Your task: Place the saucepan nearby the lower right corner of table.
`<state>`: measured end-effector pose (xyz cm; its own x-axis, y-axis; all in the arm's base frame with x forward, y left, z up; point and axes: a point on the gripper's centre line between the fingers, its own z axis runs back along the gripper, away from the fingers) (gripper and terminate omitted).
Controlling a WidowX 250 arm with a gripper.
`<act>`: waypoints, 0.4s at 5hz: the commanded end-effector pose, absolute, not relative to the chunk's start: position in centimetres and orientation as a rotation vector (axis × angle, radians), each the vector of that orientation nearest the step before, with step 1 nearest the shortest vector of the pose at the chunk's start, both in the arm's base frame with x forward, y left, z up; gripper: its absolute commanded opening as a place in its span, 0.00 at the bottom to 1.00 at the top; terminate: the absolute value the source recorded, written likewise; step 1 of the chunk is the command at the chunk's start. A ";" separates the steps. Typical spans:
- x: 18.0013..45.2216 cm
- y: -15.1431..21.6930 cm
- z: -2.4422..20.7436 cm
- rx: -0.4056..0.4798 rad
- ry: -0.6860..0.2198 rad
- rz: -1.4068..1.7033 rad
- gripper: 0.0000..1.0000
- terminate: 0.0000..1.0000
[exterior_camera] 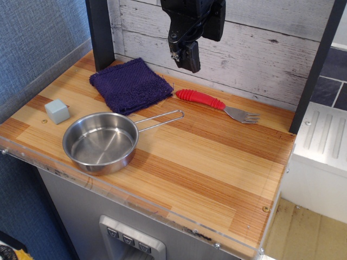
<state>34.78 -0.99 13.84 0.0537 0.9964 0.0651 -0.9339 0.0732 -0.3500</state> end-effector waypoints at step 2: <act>34.3 -0.5 14.6 -0.161 -0.377 1.392 1.00 0.00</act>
<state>34.25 -0.47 12.78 0.1411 0.9777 0.1555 -0.9432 0.1805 -0.2790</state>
